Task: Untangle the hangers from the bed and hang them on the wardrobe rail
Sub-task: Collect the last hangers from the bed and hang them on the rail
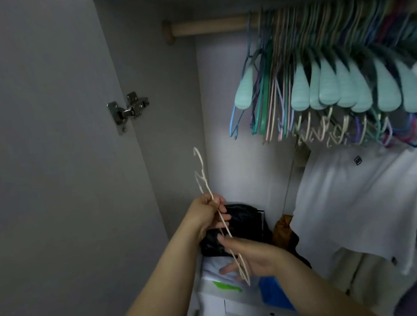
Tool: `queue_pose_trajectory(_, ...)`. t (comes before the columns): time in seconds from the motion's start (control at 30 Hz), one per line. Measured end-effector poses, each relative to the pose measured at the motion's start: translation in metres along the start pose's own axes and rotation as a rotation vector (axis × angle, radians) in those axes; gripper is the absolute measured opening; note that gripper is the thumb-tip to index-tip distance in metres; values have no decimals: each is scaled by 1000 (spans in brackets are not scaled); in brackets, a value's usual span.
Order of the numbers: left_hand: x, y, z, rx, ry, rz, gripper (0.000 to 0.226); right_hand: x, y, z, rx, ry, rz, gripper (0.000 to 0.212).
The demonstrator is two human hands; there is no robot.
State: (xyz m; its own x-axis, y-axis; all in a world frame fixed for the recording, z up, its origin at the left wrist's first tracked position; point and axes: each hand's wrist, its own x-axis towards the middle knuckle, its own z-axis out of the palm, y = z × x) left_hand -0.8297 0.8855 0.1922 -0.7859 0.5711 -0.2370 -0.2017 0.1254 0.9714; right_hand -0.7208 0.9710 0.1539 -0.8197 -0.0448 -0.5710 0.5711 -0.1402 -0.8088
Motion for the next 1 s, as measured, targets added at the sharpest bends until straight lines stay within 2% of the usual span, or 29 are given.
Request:
queue_pose_trajectory(0.07, 3, 13, 1, 12, -27, 21, 28, -7, 4, -5, 129, -29, 5, 32)
queue_pose_trajectory(0.17, 7, 32, -4, -70, 8, 73, 26, -12, -2, -8, 183, 96, -127, 13)
queue_pose_trajectory(0.23, 7, 43, -9, -67, 12, 129, 21, -12, -12, -2, 182, 210, -255, 15)
queue_pose_trajectory(0.33, 7, 54, -18, -25, 73, 221, 26, -15, -31, 16, 141, 315, -421, 20)
queue_pose_trajectory(0.43, 8, 54, -29, 20, 218, 290, 26, -26, -68, 39, 147, 362, -518, 18)
queue_pose_trajectory(0.53, 5, 49, -38, 57, 244, 283, 22, -29, -122, 50, 209, 376, -615, 18)
queue_pose_trajectory(0.6, 2, 47, -41, 58, 227, 261, 18, -27, -162, 52, 234, 411, -667, 26)
queue_pose_trajectory(0.7, -2, 45, -43, 49, 222, 258, 17, -25, -214, 50, 254, 524, -695, 70)
queue_pose_trajectory(0.73, -4, 45, -44, 47, 222, 262, 16, -25, -228, 48, 245, 558, -694, 78)
queue_pose_trajectory(0.87, -9, 48, -48, 48, 221, 276, 15, -24, -258, 34, 250, 611, -656, 88)
queue_pose_trajectory(1.0, -13, 47, -53, 40, 223, 268, 13, -19, -256, 25, 306, 578, -610, 82)
